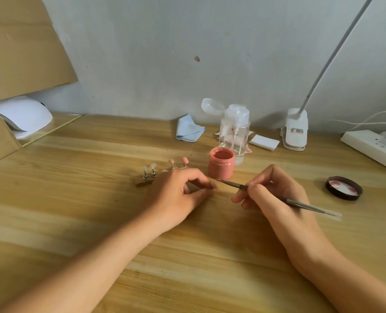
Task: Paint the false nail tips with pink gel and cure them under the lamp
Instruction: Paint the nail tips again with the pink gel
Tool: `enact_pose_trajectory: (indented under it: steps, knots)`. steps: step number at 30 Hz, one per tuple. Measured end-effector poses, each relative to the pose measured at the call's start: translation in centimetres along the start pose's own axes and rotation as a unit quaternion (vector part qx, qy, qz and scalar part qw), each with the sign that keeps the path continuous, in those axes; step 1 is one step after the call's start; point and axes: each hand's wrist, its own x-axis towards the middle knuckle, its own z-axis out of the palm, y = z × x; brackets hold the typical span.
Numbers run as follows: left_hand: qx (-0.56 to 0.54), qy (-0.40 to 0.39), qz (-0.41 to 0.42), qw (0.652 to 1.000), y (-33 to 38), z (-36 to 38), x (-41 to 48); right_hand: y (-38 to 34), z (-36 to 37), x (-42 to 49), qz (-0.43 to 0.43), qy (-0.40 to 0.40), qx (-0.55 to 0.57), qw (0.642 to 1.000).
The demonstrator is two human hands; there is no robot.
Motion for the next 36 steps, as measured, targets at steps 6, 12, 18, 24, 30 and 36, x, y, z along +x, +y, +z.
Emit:
enact_pose_trajectory:
  steps: [6,12,18,24,30,36]
  knots:
    - [0.000,0.002,-0.012,1.000,0.2,-0.1,0.1,-0.4,0.5,-0.1,0.002,-0.026,-0.030,0.999]
    - [-0.002,0.001,-0.014,1.000,0.2,-0.1,0.0,-0.8,0.5,-0.2,0.004,-0.023,-0.038,0.999]
    - [-0.005,0.005,-0.011,1.000,0.1,0.0,0.0,-1.0,0.5,-0.4,0.004,-0.024,-0.035,0.999]
    - [-0.004,0.006,-0.002,1.000,0.3,-0.1,-0.1,-1.2,0.4,-0.5,0.010,-0.030,-0.045,0.998]
    - [-0.010,0.006,-0.001,1.000,0.2,-0.1,-0.1,-0.9,0.3,-0.3,0.009,-0.024,-0.053,0.998]
    - [-0.011,0.004,0.001,1.000,0.2,-0.1,-0.1,-0.6,0.3,-0.1,-0.003,-0.028,-0.065,0.998]
